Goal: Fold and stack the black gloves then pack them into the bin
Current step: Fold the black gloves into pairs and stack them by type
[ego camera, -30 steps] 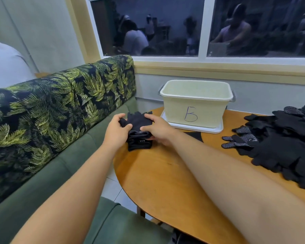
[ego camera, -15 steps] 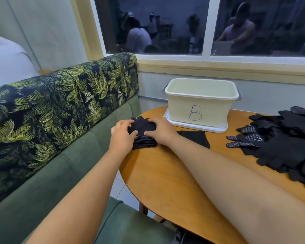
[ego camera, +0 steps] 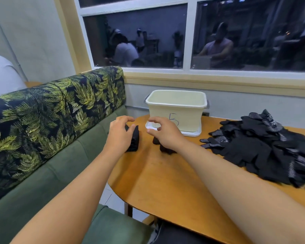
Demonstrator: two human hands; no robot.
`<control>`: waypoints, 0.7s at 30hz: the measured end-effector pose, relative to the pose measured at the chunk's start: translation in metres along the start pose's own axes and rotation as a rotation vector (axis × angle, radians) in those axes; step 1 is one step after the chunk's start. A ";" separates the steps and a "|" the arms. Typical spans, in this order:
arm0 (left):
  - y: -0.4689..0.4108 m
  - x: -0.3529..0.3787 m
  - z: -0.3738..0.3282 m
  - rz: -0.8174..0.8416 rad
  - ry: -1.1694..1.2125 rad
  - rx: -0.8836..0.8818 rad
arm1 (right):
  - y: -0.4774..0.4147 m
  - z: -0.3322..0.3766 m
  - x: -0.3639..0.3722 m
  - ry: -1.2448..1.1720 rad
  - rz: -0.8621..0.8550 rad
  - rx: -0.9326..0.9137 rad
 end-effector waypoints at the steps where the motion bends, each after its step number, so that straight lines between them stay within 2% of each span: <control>1: 0.003 0.007 -0.014 -0.003 0.012 0.018 | 0.008 -0.003 -0.014 0.001 -0.005 0.007; 7: 0.030 0.068 -0.110 0.064 0.158 0.131 | 0.061 -0.038 -0.108 0.015 -0.084 0.060; 17: 0.112 0.186 -0.241 0.287 0.321 0.209 | 0.170 -0.135 -0.245 0.128 -0.293 0.180; 21: 0.134 0.215 -0.268 0.299 0.338 0.236 | 0.194 -0.157 -0.287 0.274 -0.431 0.107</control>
Point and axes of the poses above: each hand's wrist, its own y-axis away from the middle knuckle, its own x-axis out of the palm, z = x × y, the point moved 9 cm from there along -y, towards the middle knuckle, and after that the axes turned 7 degrees about -z, right-handed, at the moved point
